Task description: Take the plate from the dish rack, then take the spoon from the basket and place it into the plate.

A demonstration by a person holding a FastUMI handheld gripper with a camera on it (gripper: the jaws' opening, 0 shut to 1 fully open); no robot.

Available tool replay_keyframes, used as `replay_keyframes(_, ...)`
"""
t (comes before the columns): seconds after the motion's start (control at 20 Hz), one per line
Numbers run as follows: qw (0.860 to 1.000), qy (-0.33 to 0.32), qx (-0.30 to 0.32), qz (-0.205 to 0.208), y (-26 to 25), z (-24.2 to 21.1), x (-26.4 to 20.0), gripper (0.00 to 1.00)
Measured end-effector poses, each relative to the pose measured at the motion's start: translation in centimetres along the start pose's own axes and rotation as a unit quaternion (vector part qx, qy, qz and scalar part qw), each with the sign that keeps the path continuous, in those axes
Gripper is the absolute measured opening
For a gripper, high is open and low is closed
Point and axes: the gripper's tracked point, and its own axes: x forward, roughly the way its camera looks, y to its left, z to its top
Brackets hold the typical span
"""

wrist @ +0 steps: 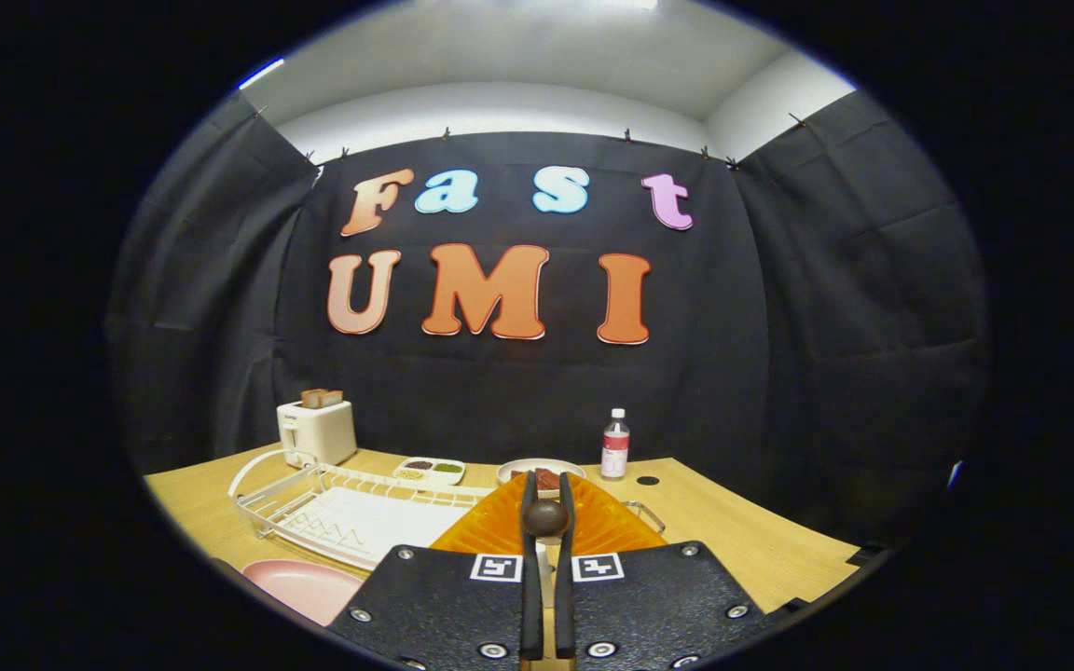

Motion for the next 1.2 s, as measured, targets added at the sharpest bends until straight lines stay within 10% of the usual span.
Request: replay_keyframes(1.2, 0.988, 0.083, 0.043, 0.120, 17.8, -11.0, -5.8, 0.05)
